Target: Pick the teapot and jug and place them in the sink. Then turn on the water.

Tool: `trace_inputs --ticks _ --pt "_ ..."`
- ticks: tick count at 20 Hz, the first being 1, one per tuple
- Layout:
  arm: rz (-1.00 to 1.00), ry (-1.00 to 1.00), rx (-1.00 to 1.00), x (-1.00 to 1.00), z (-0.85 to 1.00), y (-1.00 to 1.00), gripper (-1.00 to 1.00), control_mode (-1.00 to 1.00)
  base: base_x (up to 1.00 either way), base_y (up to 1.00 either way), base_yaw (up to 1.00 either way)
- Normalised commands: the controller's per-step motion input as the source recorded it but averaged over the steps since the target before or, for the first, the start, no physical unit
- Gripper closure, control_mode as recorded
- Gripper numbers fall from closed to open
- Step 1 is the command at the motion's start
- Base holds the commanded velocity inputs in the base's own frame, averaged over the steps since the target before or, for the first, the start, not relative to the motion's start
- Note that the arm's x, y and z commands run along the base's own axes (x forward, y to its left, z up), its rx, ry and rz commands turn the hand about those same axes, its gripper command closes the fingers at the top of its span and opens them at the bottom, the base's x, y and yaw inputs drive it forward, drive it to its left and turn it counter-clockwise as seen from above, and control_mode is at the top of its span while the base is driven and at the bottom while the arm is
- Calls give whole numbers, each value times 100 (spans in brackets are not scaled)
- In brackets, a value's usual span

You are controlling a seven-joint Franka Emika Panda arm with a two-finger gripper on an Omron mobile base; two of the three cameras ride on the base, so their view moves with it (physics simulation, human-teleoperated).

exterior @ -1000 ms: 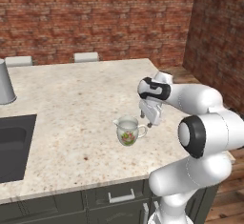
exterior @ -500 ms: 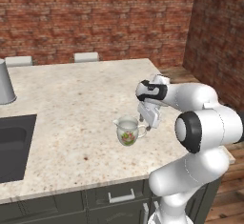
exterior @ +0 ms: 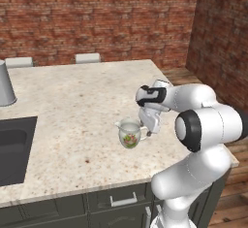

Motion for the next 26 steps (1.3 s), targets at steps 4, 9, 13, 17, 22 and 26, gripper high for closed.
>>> trace_inputs --ticks 4,9,13,17,22,26 --pt "0 2 0 0 -12 10 -100 -100 0 0 0" --pt "0 3 0 0 -13 17 100 -100 0 0 0" --pt "0 3 0 0 -5 16 100 -100 0 0 0" --pt "0 0 0 -4 0 0 100 -100 0 0 0" --pt "-2 0 0 -23 18 0 100 -100 0 0 0" --pt "-8 0 0 -40 45 -8 100 -100 0 0 0"
